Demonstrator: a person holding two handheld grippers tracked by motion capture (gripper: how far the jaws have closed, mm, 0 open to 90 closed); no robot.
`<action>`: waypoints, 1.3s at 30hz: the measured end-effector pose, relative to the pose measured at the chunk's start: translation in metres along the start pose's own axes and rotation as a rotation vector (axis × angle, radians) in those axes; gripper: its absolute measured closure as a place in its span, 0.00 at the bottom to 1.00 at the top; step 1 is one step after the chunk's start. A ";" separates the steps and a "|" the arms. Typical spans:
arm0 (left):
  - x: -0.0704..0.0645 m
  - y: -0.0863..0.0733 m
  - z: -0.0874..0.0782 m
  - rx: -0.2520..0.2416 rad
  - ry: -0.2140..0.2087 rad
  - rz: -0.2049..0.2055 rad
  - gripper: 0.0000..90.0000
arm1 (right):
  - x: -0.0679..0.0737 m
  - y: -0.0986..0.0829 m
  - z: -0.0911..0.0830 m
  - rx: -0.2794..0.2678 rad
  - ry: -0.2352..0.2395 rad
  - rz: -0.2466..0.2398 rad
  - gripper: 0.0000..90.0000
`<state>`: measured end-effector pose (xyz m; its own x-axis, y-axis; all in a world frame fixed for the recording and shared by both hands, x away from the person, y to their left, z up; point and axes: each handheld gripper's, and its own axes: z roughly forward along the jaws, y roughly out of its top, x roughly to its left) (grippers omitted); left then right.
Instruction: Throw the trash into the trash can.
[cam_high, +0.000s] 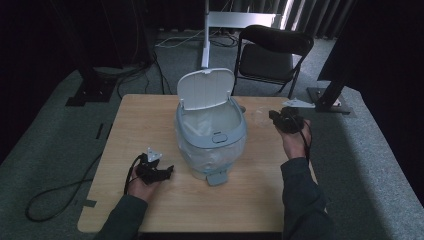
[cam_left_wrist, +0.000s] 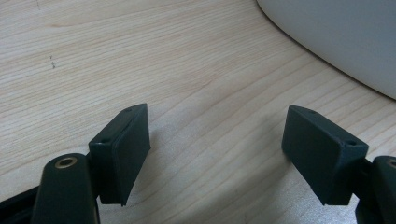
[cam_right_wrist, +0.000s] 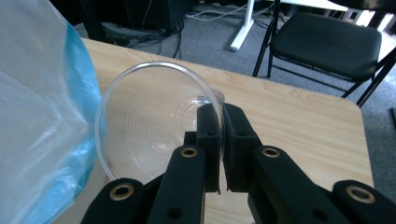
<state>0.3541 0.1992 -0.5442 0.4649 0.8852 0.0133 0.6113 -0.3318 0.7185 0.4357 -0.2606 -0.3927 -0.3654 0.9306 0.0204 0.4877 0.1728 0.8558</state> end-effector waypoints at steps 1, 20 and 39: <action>0.000 0.000 0.000 0.000 -0.001 0.000 0.26 | 0.001 0.002 -0.003 -0.006 0.000 -0.006 0.96; 0.000 0.000 0.000 0.000 0.000 0.000 0.26 | 0.008 0.021 -0.034 -0.087 -0.002 -0.048 0.96; 0.000 0.000 0.000 -0.001 0.000 -0.001 0.26 | 0.025 0.040 -0.061 -0.144 0.032 -0.108 0.96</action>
<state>0.3542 0.1991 -0.5443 0.4648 0.8853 0.0125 0.6108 -0.3308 0.7194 0.3982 -0.2503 -0.3261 -0.4356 0.8981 -0.0609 0.3268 0.2209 0.9189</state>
